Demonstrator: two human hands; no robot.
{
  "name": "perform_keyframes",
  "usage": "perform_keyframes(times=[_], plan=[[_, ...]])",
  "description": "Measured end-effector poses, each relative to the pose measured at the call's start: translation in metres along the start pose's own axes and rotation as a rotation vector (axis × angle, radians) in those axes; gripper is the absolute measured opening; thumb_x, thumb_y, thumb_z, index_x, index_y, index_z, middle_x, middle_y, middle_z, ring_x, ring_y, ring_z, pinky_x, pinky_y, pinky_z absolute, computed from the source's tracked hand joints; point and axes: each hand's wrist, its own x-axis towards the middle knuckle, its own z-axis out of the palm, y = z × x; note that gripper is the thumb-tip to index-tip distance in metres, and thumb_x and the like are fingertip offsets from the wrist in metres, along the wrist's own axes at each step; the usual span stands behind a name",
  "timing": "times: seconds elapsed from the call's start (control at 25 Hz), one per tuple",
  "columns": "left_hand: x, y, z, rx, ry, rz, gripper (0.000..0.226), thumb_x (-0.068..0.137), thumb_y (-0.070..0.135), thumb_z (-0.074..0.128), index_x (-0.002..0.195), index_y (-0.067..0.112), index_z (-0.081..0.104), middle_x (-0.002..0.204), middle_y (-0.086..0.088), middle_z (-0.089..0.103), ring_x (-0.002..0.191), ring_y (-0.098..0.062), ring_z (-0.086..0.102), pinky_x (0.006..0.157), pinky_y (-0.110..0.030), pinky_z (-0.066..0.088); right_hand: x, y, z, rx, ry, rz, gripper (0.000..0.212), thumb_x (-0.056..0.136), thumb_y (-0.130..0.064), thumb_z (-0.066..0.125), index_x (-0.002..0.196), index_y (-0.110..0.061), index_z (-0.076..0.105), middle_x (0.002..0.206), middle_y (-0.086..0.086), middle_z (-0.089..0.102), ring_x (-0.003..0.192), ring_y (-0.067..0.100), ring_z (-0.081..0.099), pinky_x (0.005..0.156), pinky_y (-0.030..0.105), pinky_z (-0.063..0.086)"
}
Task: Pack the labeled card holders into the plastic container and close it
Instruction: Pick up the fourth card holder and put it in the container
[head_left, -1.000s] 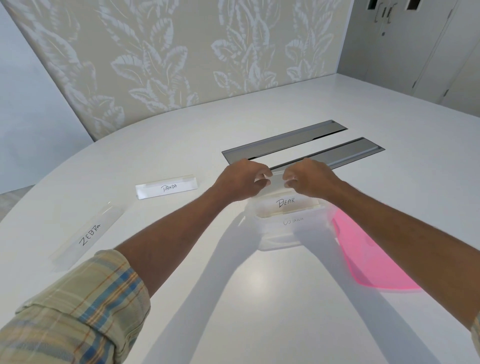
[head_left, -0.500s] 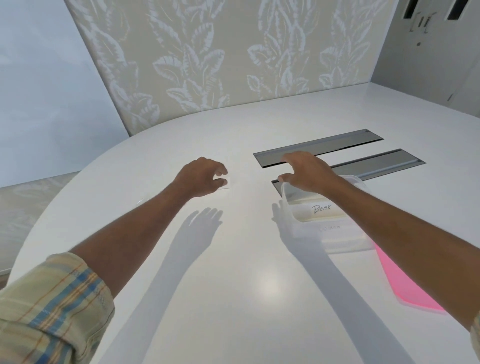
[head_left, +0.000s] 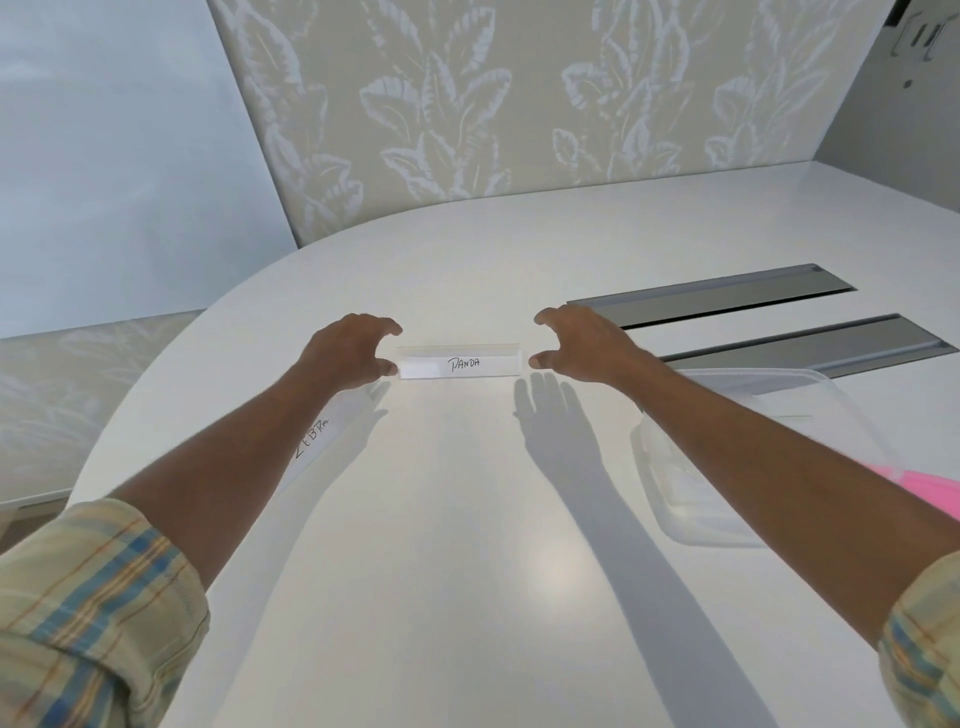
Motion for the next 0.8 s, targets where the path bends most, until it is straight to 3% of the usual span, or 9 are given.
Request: perform_keyframes(times=[0.32,0.56,0.72,0.8], plan=[[0.048,-0.016,0.032,-0.037,-0.038,0.006,0.076,0.088,0.039,0.081,0.156,0.032,0.047,0.159,0.003,0.052,0.149,-0.022,0.046,0.114,-0.047,0.045,0.06,-0.024,0.037,0.009,-0.098,-0.046,0.079,0.09,-0.047,0.076,0.156,-0.022,0.04,0.154,0.003,0.048,0.142,0.024,0.045,0.105,0.044,0.045],[0.079,-0.008,0.051,-0.048,-0.055,0.077,0.062,0.09,0.035,0.08,0.149,0.033,0.057,0.155,0.002,0.056,0.147,-0.022,0.047,0.113,-0.045,0.045,0.087,-0.033,0.062,-0.017,-0.177,-0.095,0.075,0.091,-0.034,0.077,0.156,-0.02,0.042,0.151,0.004,0.051,0.141,0.025,0.046,0.106,0.046,0.047],[0.086,-0.003,0.057,-0.041,-0.061,0.097,0.06,0.09,0.034,0.08,0.147,0.031,0.061,0.15,0.002,0.061,0.144,-0.023,0.049,0.11,-0.044,0.046,0.094,-0.033,0.07,-0.025,-0.179,-0.12,0.057,0.087,-0.024,0.079,0.139,-0.018,0.057,0.133,0.005,0.063,0.116,0.029,0.061,0.084,0.036,0.049],[0.087,-0.002,0.058,-0.04,-0.066,0.11,0.057,0.091,0.031,0.079,0.146,0.03,0.063,0.148,0.002,0.062,0.144,-0.023,0.048,0.11,-0.044,0.046,0.094,-0.031,0.072,-0.01,-0.17,-0.118,0.052,0.086,-0.02,0.079,0.135,-0.018,0.062,0.132,0.003,0.065,0.112,0.028,0.063,0.083,0.035,0.049]])
